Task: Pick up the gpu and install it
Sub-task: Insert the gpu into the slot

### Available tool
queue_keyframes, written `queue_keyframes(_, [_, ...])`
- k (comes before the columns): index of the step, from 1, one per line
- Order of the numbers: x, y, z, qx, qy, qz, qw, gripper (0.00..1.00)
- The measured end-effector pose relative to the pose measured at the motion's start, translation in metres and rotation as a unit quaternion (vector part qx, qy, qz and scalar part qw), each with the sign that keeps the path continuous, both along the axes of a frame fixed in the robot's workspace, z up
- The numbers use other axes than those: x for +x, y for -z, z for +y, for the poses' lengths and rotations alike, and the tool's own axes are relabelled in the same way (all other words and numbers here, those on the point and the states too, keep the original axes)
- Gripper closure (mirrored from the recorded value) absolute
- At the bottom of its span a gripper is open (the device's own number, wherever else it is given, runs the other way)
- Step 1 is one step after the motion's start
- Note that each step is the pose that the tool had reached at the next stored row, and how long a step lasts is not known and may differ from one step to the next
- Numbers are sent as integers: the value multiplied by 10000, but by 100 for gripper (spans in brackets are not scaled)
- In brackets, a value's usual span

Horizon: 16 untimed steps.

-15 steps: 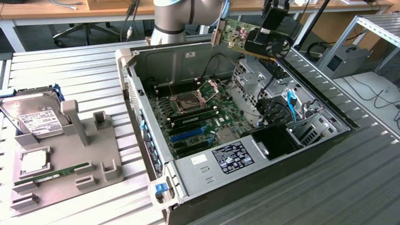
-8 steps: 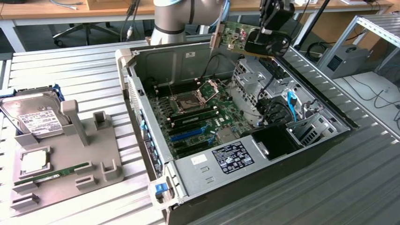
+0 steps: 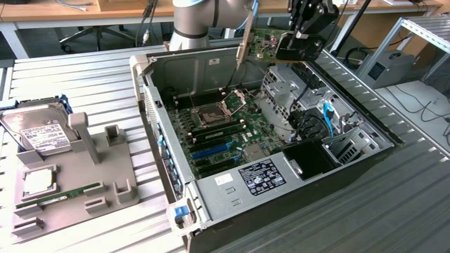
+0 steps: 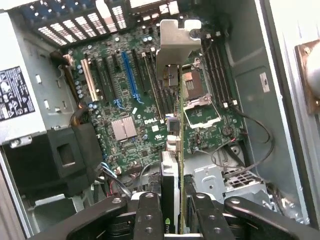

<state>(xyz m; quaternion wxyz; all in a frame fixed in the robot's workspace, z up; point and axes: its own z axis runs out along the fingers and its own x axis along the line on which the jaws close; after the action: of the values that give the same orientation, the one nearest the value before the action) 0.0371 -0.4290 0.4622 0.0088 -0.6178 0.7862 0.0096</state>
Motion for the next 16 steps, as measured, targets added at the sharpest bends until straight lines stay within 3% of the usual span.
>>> queue_keyframes(4, [0, 1, 0, 0, -457, 0, 9990, 73])
queue_keyframes(8, [0, 3, 0, -1, -881, 0, 9961, 73])
queue_keyframes(10, [0, 4, 0, -2, -986, 0, 9951, 73])
queue_keyframes(16, [-1, 4, 1, -3, -993, 1, 9951, 73])
